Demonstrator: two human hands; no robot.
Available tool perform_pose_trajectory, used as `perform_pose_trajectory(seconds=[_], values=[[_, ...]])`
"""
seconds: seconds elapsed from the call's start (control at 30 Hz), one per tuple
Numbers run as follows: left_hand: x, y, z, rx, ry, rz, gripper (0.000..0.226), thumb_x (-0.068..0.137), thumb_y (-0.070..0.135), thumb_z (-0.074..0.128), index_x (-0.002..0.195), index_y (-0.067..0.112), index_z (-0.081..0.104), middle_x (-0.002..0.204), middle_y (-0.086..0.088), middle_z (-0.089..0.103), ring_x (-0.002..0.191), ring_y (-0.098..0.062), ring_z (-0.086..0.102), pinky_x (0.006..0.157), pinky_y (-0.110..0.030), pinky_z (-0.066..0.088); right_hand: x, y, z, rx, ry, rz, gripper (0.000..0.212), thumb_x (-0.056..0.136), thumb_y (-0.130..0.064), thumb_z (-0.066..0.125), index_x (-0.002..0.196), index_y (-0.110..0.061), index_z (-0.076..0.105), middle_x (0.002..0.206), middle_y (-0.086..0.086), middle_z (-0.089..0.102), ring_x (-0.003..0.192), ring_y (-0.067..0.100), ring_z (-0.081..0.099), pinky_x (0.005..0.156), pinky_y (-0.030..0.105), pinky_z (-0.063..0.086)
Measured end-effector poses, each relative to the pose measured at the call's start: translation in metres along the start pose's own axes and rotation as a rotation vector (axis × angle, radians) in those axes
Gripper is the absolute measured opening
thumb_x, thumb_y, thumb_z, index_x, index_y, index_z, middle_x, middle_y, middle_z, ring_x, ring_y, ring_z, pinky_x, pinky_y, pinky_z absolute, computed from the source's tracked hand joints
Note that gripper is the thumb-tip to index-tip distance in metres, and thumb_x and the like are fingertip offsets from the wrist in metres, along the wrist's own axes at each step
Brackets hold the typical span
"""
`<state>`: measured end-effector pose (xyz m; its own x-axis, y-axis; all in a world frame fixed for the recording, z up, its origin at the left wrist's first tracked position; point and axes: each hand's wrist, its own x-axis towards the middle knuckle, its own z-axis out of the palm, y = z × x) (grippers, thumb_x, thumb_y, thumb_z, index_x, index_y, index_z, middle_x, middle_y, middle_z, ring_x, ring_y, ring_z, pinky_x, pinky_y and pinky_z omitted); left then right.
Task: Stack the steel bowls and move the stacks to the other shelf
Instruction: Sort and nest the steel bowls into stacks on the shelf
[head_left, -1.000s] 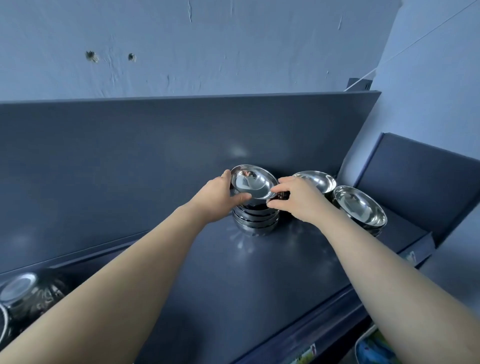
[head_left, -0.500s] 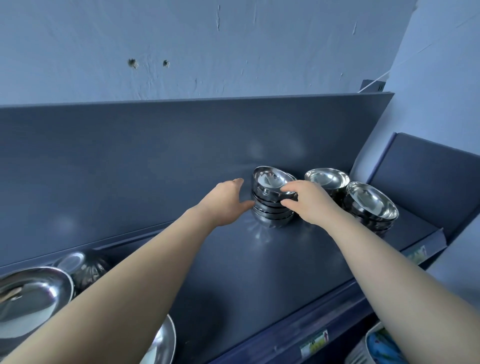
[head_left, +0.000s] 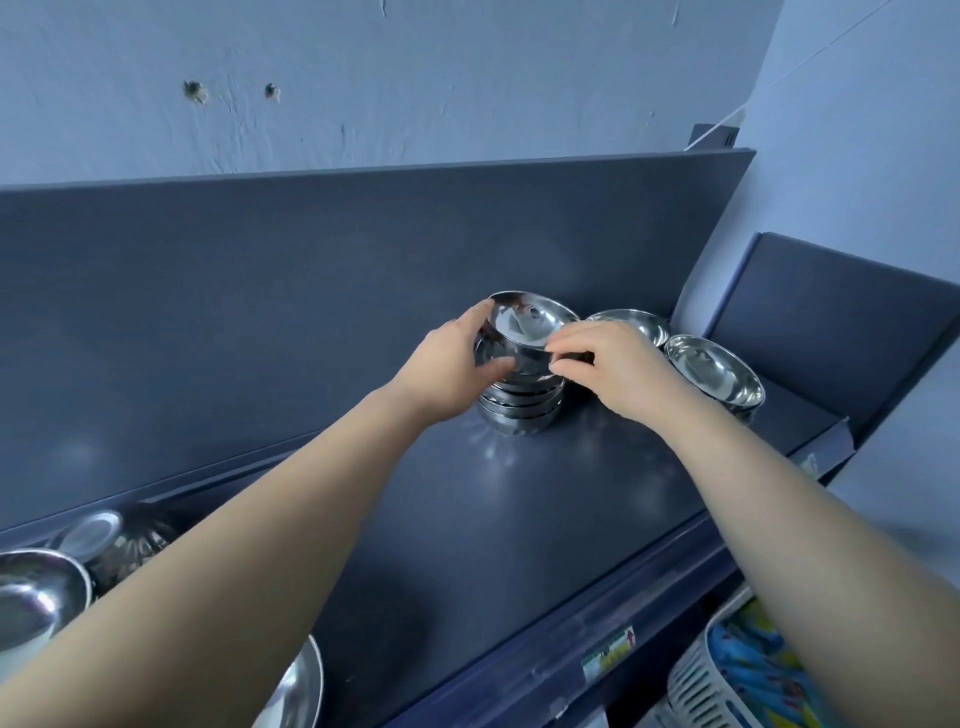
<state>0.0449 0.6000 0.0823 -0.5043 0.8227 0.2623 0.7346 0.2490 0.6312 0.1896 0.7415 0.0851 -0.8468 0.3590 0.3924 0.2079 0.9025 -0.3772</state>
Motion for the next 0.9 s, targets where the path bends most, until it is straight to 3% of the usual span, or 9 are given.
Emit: perform_pose_trajectory(seconds=[0.07, 0.13, 0.2, 0.33, 0.57, 0.7, 0.9], values=[[-0.008, 0.004, -0.002, -0.028, 0.026, 0.02, 0.065, 0.086, 0.034, 0.069, 0.142, 0.02, 0.038, 0.126, 0.006, 0.057, 0.117, -0.014, 0.053, 0.093, -0.022, 0.04, -0.016, -0.001, -0.01, 0.004, -0.018, 0.001, 0.011, 0.088, -0.009, 0.068, 0.094, -0.004, 0.076, 0.103, 0.008, 0.074, 0.096, 0.028, 0.064, 0.086, 0.033, 0.047], [-0.017, 0.007, -0.002, -0.046, 0.018, 0.012, 0.064, 0.082, 0.037, 0.072, 0.136, 0.02, 0.043, 0.12, 0.008, 0.058, 0.11, -0.012, 0.056, 0.093, -0.025, 0.044, -0.033, -0.001, -0.018, 0.017, -0.058, 0.027, 0.007, 0.088, -0.011, 0.069, 0.087, -0.008, 0.075, 0.098, 0.003, 0.073, 0.093, 0.025, 0.063, 0.086, 0.039, 0.048], [-0.026, 0.01, 0.003, -0.065, -0.056, 0.034, 0.058, 0.079, 0.036, 0.076, 0.129, 0.024, 0.051, 0.112, 0.012, 0.064, 0.102, -0.008, 0.06, 0.092, -0.027, 0.048, -0.05, 0.0, -0.023, 0.03, -0.109, 0.069, 0.006, 0.087, -0.013, 0.07, 0.088, -0.013, 0.076, 0.099, -0.003, 0.073, 0.097, 0.018, 0.064, 0.09, 0.038, 0.049], [-0.039, 0.011, 0.024, -0.024, -0.194, 0.046, 0.038, 0.076, 0.035, 0.078, 0.108, 0.022, 0.062, 0.087, 0.01, 0.066, 0.078, -0.006, 0.059, 0.073, -0.022, 0.046, -0.076, 0.008, -0.014, 0.016, -0.196, 0.114, 0.014, 0.087, -0.013, 0.07, 0.099, -0.017, 0.077, 0.106, -0.006, 0.072, 0.098, 0.01, 0.064, 0.093, 0.032, 0.049], [-0.044, -0.003, 0.065, -0.035, -0.259, -0.048, 0.042, 0.073, 0.03, 0.08, 0.11, 0.023, 0.062, 0.101, 0.009, 0.068, 0.096, -0.013, 0.062, 0.088, -0.031, 0.049, -0.095, 0.026, 0.021, -0.103, -0.254, 0.137, 0.021, 0.089, -0.011, 0.069, 0.108, -0.013, 0.076, 0.115, 0.002, 0.07, 0.106, 0.019, 0.063, 0.098, 0.03, 0.046], [-0.043, -0.009, 0.081, -0.008, -0.268, -0.092, 0.038, 0.075, 0.029, 0.078, 0.107, 0.023, 0.06, 0.101, 0.008, 0.065, 0.095, -0.013, 0.058, 0.079, -0.024, 0.042, -0.099, 0.033, 0.037, -0.169, -0.282, 0.155, 0.023, 0.09, -0.01, 0.066, 0.11, -0.014, 0.076, 0.12, 0.004, 0.069, 0.113, 0.022, 0.06, 0.101, 0.037, 0.044], [-0.044, -0.012, 0.085, 0.065, -0.304, -0.099, 0.044, 0.076, 0.035, 0.076, 0.115, 0.023, 0.058, 0.102, 0.008, 0.064, 0.098, -0.015, 0.059, 0.075, -0.023, 0.04, -0.104, 0.036, 0.041, -0.158, -0.271, 0.209, 0.035, 0.09, -0.014, 0.067, 0.125, -0.021, 0.068, 0.135, -0.002, 0.061, 0.127, 0.018, 0.052, 0.108, 0.038, 0.041]])
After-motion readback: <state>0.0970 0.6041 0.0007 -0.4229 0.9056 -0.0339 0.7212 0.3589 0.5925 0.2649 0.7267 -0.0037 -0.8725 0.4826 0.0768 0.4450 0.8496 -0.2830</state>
